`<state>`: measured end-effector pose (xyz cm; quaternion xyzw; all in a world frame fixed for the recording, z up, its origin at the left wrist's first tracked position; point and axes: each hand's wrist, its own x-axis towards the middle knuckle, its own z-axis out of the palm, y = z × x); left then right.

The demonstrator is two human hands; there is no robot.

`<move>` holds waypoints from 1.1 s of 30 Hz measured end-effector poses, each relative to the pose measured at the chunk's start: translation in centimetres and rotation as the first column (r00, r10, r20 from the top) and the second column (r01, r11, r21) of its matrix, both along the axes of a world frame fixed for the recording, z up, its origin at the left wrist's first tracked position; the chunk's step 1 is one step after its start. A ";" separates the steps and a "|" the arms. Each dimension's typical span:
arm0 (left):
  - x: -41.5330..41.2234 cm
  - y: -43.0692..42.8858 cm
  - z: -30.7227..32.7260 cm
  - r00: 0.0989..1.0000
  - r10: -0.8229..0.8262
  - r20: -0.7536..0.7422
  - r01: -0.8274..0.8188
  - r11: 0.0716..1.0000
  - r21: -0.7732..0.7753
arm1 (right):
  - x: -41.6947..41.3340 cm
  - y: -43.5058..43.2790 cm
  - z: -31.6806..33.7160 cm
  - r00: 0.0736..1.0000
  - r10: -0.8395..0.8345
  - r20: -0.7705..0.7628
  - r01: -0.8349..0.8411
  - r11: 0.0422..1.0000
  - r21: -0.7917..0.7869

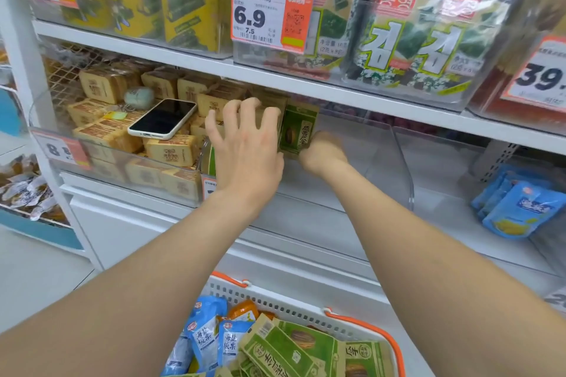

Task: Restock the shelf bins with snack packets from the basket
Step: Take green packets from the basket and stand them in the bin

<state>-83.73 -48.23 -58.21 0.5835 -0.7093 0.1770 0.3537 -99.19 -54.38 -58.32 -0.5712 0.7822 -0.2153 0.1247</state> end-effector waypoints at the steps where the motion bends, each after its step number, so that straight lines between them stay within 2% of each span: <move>1: 0.0 0.4 0.2 1.000 -0.012 -0.009 0.011 1.000 -0.010 | -0.1 1.1 0.1 0.999 0.026 -0.029 -0.027 0.999 -0.023; 4: 0.1 1.8 0.9 0.995 -0.072 -0.070 0.070 0.997 -0.025 | -0.5 4.8 0.6 0.995 0.053 -0.088 -0.065 0.988 -0.139; 6: 0.0 3.1 1.5 0.983 -0.160 -0.092 0.159 0.987 -0.022 | -0.8 7.5 0.7 0.978 0.116 -0.175 -0.164 0.941 -0.297; 8: -0.2 4.3 2.0 0.957 -0.268 -0.113 0.279 0.956 0.096 | -1.3 10.3 0.7 0.937 0.196 -0.290 -0.302 0.872 -0.385; 10: -0.6 5.7 1.9 0.937 -0.315 -0.154 0.347 0.890 0.294 | -1.6 13.3 0.7 0.895 0.260 -0.363 -0.392 0.847 -0.359; 11: -0.8 6.4 1.7 0.937 -0.319 -0.142 0.349 0.857 0.380 | -1.5 14.5 0.8 0.872 0.291 -0.394 -0.426 0.846 -0.319; 13: -1.2 7.4 0.9 0.933 -0.359 -0.008 0.309 0.792 0.526 | -1.5 16.5 0.8 0.818 0.367 -0.443 -0.479 0.860 -0.172; 15: -1.6 8.5 0.0 0.891 -0.417 0.179 0.192 0.703 0.685 | -1.6 18.1 0.1 0.767 0.487 -0.418 -0.494 0.864 0.100; 17: -2.1 9.4 -1.1 0.812 -0.503 0.297 0.060 0.578 0.814 | -2.3 19.8 -1.2 0.735 0.600 -0.316 -0.473 0.787 0.396; 19: -2.9 10.7 -2.4 0.734 -0.578 0.355 -0.056 0.470 0.881 | -3.1 21.3 -3.6 0.691 0.676 -0.256 -0.443 0.676 0.589; 21: -3.9 11.6 -4.2 0.665 -0.639 0.387 -0.112 0.426 0.898 | -3.4 22.6 -6.1 0.591 0.747 -0.304 -0.407 0.601 0.688; 23: -5.0 12.6 -6.0 0.609 -0.692 0.387 -0.116 0.405 0.907 | -3.4 23.6 -9.1 0.516 0.809 -0.283 -0.368 0.508 0.779; 25: -5.9 13.6 -7.4 0.578 -0.725 0.375 -0.107 0.388 0.915 | -3.0 24.6 -12.1 0.401 0.891 -0.213 -0.318 0.354 0.880; 27: -6.6 14.6 -8.5 0.544 -0.751 0.374 -0.115 0.375 0.920 | -2.8 25.4 -14.6 0.203 0.970 -0.137 -0.250 0.187 0.950; 28: -7.0 15.0 -9.0 0.526 -0.759 0.385 -0.127 0.378 0.917 | -2.5 25.9 -15.4 0.141 0.983 -0.116 -0.248 0.149 0.957; 29: -7.2 15.4 -9.3 0.506 -0.767 0.394 -0.139 0.379 0.915 | -2.4 26.4 -15.9 0.125 0.986 -0.109 -0.276 0.140 0.951; 31: -7.6 16.0 -9.8 0.471 -0.785 0.401 -0.162 0.371 0.915 | -2.2 27.3 -17.0 0.154 0.985 -0.076 -0.334 0.124 0.934; 33: -7.9 16.2 -10.2 0.457 -0.790 0.409 -0.163 0.378 0.911 | -2.2 28.2 -18.0 0.154 0.987 -0.043 -0.335 0.093 0.937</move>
